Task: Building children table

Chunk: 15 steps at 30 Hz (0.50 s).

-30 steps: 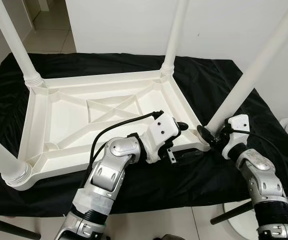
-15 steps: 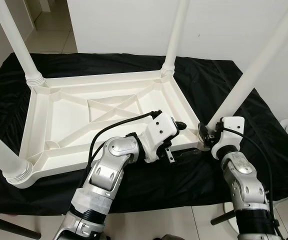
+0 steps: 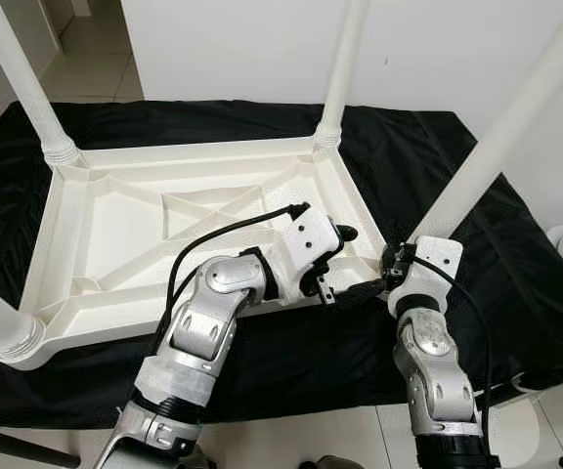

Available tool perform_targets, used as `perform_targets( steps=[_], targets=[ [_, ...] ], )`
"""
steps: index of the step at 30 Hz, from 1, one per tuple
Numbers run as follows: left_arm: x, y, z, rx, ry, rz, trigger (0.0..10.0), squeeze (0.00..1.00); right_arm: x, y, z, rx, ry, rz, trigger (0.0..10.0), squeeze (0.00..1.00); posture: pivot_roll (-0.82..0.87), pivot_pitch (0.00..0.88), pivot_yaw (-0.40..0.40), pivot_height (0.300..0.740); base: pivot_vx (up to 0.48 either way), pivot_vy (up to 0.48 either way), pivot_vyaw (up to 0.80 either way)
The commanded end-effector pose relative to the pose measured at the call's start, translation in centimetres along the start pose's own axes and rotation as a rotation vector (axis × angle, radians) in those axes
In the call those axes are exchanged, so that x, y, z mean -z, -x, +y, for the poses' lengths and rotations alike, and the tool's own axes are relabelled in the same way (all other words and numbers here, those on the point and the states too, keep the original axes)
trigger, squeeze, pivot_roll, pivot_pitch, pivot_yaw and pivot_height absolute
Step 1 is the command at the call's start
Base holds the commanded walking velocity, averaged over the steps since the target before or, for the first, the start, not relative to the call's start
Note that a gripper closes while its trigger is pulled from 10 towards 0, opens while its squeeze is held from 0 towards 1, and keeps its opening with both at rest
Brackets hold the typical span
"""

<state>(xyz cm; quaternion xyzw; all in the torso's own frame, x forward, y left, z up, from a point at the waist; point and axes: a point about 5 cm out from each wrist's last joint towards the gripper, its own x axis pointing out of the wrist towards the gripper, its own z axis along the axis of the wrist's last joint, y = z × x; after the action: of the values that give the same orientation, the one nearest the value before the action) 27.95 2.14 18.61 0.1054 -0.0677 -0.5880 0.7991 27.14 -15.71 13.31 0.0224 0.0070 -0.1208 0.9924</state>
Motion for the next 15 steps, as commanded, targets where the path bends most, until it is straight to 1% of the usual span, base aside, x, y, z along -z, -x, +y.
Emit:
perform_targets(
  steps=[1,2,4,5,7,8,13,15],
  targets=[
    [0.3,0.0,0.7,-0.130,0.000,0.012,10.0,0.00,0.5,0.3,0.4,0.015,-0.063,0.046,10.0,0.53,-0.04,0.030,-0.007,0.740,0.000,0.000,0.00],
    [0.3,0.0,0.8,-0.130,-0.002,0.013,10.0,0.00,0.4,0.3,0.4,0.024,-0.059,0.039,10.0,1.00,-0.04,0.030,-0.006,0.740,0.000,0.000,0.00],
    [0.3,0.0,0.8,-0.131,-0.003,0.014,10.0,0.00,0.1,0.4,0.3,0.030,-0.059,0.033,10.0,1.00,-0.04,0.033,-0.007,0.740,0.000,0.000,0.00],
    [0.2,-0.1,0.9,-0.131,-0.007,0.012,10.0,0.00,0.0,0.4,0.3,0.034,-0.059,0.031,10.0,0.79,-0.05,0.038,-0.010,0.740,0.000,0.000,0.00],
    [0.1,-0.1,0.9,-0.132,-0.009,0.010,10.0,0.00,0.0,0.4,0.2,0.037,-0.061,0.030,10.0,0.79,-0.05,0.038,-0.010,0.740,0.000,0.000,0.00],
    [-0.1,-0.3,1.1,-0.135,-0.015,0.000,10.0,0.00,-0.3,0.4,0.1,0.034,-0.063,0.024,10.0,0.00,-0.06,0.051,-0.016,0.740,0.000,0.000,0.00],
    [-0.6,-0.5,1.2,-0.141,-0.021,-0.017,10.0,0.00,-0.7,0.4,0.1,0.019,-0.060,0.016,10.0,0.00,-0.08,0.070,-0.018,0.740,0.000,0.000,0.00],
    [-0.8,-0.5,1.3,-0.148,-0.018,-0.028,10.0,0.00,-1.1,0.5,0.1,-0.001,-0.047,0.008,10.0,0.00,-0.11,0.097,-0.008,0.740,0.000,0.000,0.00]
  ],
)
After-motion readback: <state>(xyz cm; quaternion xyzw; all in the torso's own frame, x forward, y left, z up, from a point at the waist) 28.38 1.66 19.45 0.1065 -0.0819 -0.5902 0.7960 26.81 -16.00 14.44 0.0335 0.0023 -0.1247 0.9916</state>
